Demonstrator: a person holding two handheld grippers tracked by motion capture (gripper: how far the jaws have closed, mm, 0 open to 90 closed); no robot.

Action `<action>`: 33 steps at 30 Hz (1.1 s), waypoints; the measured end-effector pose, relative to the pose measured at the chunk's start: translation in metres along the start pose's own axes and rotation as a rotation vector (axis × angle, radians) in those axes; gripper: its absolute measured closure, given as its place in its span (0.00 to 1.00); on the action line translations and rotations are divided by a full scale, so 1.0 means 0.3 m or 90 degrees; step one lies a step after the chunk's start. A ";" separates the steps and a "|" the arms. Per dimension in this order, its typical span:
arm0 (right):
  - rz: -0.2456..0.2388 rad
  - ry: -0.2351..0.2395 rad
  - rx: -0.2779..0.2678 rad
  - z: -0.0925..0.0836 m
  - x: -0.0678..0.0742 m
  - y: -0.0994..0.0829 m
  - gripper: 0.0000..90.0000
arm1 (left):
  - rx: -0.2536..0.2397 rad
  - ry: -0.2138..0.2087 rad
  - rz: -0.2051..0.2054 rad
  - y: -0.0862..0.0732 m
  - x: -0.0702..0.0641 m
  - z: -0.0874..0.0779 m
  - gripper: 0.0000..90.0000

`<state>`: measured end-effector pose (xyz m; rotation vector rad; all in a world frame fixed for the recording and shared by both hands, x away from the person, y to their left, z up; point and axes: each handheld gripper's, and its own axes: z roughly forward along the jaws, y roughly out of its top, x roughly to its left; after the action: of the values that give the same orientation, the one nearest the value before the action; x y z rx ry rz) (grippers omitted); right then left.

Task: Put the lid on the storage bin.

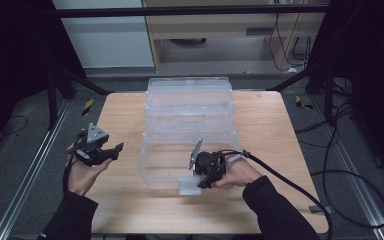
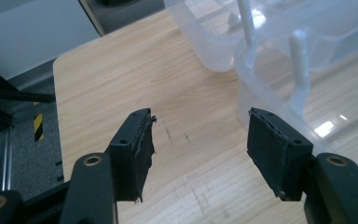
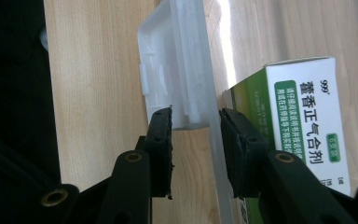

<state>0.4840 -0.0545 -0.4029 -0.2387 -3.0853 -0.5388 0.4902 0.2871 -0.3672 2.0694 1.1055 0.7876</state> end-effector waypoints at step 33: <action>-0.009 -0.013 -0.008 0.000 0.011 -0.005 0.72 | 0.010 -0.102 0.235 0.355 -0.047 0.065 0.45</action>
<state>0.4806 -0.0554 -0.4032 -0.2247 -3.1065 -0.5605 0.5484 0.2241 -0.2999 2.3391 0.6534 0.7679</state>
